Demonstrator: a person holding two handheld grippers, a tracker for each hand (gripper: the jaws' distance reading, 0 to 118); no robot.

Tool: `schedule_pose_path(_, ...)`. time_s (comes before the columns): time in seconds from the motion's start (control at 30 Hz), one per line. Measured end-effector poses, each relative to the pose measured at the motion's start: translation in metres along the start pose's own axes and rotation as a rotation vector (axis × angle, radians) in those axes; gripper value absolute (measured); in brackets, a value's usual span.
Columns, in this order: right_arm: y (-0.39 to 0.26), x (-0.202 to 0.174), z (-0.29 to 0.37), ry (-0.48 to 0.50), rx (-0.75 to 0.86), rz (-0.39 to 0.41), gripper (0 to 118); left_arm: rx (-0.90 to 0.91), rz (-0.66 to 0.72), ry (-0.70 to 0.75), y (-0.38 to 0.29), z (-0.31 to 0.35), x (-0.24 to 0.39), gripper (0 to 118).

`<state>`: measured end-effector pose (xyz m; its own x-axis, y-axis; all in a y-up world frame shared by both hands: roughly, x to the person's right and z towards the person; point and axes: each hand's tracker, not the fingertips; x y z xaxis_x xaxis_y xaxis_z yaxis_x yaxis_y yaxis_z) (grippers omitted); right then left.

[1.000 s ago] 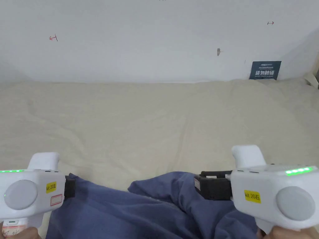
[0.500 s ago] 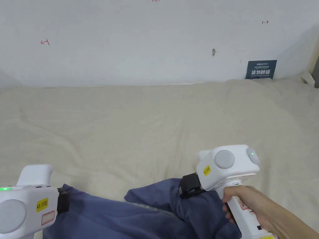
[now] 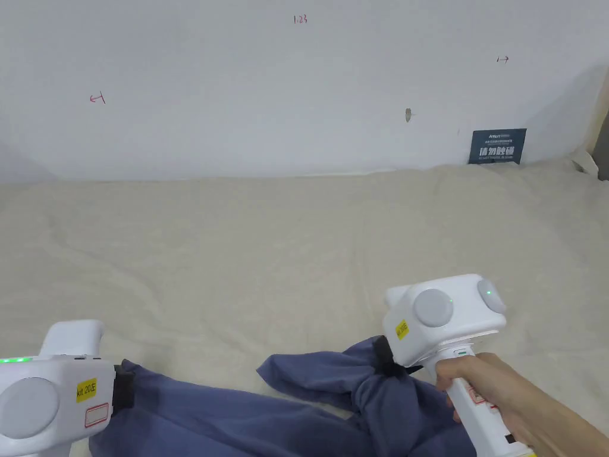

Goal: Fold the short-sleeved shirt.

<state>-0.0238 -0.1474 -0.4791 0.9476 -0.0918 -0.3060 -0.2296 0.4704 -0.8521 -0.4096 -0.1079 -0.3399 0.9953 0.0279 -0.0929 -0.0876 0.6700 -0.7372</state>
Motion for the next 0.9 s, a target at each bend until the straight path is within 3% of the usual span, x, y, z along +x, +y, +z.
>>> schedule_pose_path(0.1, 0.006, 0.015, 0.038, 0.081, 0.061, -0.068, 3, 0.021, -0.021, 0.034, 0.004, 0.013, -0.001, 7)
schedule_pose_path(0.27, 0.014, 0.043, 0.118, 0.005, 0.214, -0.073, 3, 0.117, 0.018, 0.056, 0.02, 0.056, -0.008, 7)
schedule_pose_path(0.5, 0.013, 0.103, 0.212, -0.037, 0.375, -0.237, 3, 0.239, 0.012, 0.123, 0.055, 0.114, -0.015, 7)
schedule_pose_path(0.6, 0.015, 0.116, 0.247, -0.039, 0.409, -0.23, 3, 0.322, 0.034, 0.074, 0.073, 0.141, -0.01, 7)
schedule_pose_path(0.67, 0.017, 0.117, 0.269, -0.01, 0.454, -0.255, 3, 0.342, -0.024, 0.089, 0.088, 0.154, 0.002, 7)
schedule_pose_path(0.77, 0.025, 0.113, 0.295, -0.043, 0.498, -0.222, 3, 0.395, -0.083, 0.116, 0.11, 0.171, 0.016, 7)
schedule_pose_path(0.9, 0.048, 0.115, 0.325, -0.051, 0.549, -0.24, 3, 0.45, -0.05, 0.1, 0.146, 0.188, 0.021, 7)
